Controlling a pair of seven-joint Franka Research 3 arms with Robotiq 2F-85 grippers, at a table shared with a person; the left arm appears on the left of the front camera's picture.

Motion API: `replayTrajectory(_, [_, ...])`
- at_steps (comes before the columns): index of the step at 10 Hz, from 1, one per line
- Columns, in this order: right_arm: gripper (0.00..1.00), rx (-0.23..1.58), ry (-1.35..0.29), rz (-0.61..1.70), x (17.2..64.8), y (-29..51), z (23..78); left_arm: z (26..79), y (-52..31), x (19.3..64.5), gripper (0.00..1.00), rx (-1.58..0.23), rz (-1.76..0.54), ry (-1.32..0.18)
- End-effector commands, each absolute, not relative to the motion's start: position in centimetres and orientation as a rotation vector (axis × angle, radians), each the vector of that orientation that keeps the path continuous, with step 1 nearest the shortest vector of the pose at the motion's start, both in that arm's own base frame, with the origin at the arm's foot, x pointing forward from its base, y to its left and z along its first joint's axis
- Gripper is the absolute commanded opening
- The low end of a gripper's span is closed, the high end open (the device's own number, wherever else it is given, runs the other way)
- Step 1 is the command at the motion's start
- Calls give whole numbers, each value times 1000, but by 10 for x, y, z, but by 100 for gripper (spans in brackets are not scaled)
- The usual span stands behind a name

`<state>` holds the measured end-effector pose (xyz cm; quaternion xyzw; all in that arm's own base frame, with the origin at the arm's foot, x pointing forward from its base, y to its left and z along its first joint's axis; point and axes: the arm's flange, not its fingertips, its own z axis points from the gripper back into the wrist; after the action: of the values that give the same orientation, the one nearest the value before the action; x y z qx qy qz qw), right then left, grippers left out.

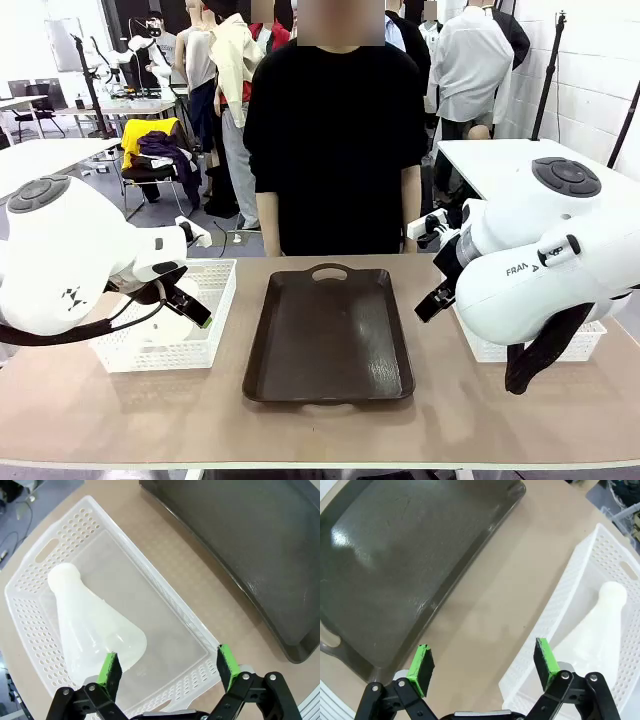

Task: Prepare the laboratory tools.
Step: Pick up the Big flask that the person points to.

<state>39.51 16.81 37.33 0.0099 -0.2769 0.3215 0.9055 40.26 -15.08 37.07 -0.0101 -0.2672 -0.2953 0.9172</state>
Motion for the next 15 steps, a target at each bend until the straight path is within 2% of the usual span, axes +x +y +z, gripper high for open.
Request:
replayTrajectory(1, [100,20,-572,664,395,168,373,371,-151,403,100,-21,-607,-550])
replayTrajectory(15, [100,20,-572,665,395,168,373,371,-152,402,100,-20,-611,-550])
